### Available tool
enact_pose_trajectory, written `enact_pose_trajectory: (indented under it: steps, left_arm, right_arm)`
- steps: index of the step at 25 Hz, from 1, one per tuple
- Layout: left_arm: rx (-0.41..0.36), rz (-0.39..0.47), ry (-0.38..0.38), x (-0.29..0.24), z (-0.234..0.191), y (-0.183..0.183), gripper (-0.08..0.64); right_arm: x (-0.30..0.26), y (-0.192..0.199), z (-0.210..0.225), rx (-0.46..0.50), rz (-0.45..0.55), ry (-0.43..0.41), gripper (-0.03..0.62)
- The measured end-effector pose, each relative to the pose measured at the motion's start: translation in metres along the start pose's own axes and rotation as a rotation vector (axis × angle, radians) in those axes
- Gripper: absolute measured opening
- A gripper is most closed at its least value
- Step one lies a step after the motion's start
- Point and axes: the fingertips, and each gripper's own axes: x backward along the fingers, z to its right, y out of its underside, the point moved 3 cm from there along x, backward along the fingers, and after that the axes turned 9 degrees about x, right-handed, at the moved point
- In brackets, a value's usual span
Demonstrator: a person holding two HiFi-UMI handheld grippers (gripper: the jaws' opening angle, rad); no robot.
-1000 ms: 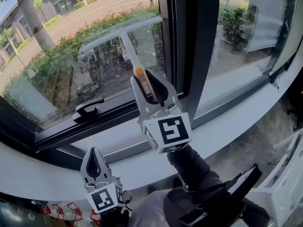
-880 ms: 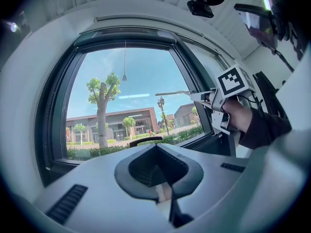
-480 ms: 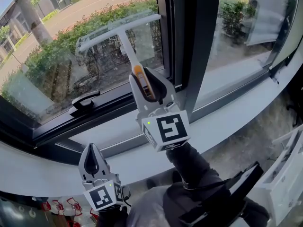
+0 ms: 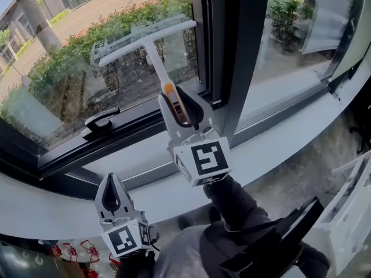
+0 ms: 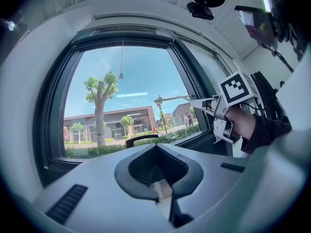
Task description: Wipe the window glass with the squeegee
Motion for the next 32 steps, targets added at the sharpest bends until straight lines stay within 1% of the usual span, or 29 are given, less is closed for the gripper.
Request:
enact_pose_trajectory:
  steps: [19,25,32]
  left_arm:
    - [-0.010,-0.019,0.010,0.001,0.003,0.006,-0.002]
    - [-0.015,-0.022,0.009,0.002,0.001,0.008,-0.002]
    - [-0.027,-0.036,0.009,0.002,0.003,0.011,-0.002]
  right_arm:
    - [0.013,0.027,-0.006,-0.031,-0.047,-0.002,0.130]
    - [0.016,0.035,-0.007,-0.017,-0.049,0.000,0.130]
    - [0.022,0.046,-0.008,-0.023,-0.062,-0.005,0.130]
